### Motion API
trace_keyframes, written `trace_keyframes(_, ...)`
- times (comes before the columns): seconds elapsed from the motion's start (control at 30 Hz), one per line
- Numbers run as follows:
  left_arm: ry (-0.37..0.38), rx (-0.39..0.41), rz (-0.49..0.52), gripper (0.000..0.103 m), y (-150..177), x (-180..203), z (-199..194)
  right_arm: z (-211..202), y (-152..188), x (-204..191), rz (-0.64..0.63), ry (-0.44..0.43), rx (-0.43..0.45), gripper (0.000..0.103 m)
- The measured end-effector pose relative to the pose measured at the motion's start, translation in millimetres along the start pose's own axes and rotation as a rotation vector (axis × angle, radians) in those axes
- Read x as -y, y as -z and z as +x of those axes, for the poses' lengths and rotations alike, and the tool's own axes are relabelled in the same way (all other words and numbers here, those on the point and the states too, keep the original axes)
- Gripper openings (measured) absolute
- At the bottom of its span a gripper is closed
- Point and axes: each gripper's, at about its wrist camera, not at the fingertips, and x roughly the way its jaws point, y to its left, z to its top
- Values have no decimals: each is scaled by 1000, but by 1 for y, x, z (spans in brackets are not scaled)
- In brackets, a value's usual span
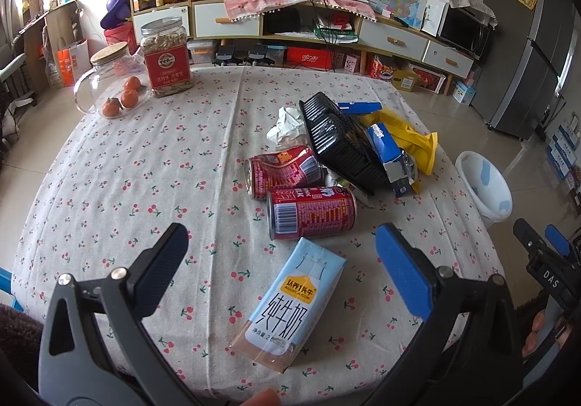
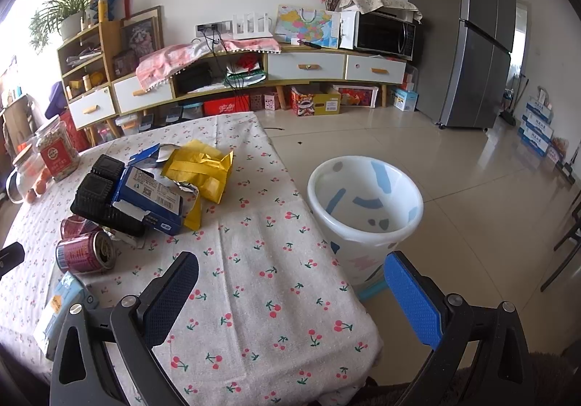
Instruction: Collect trash
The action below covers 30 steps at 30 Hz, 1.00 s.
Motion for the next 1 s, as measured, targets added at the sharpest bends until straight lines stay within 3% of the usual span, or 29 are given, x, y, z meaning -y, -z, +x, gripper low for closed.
trace_keyframes(1.0, 7, 3, -1, 103, 3, 3, 0, 0, 0, 1, 3, -2, 3, 103)
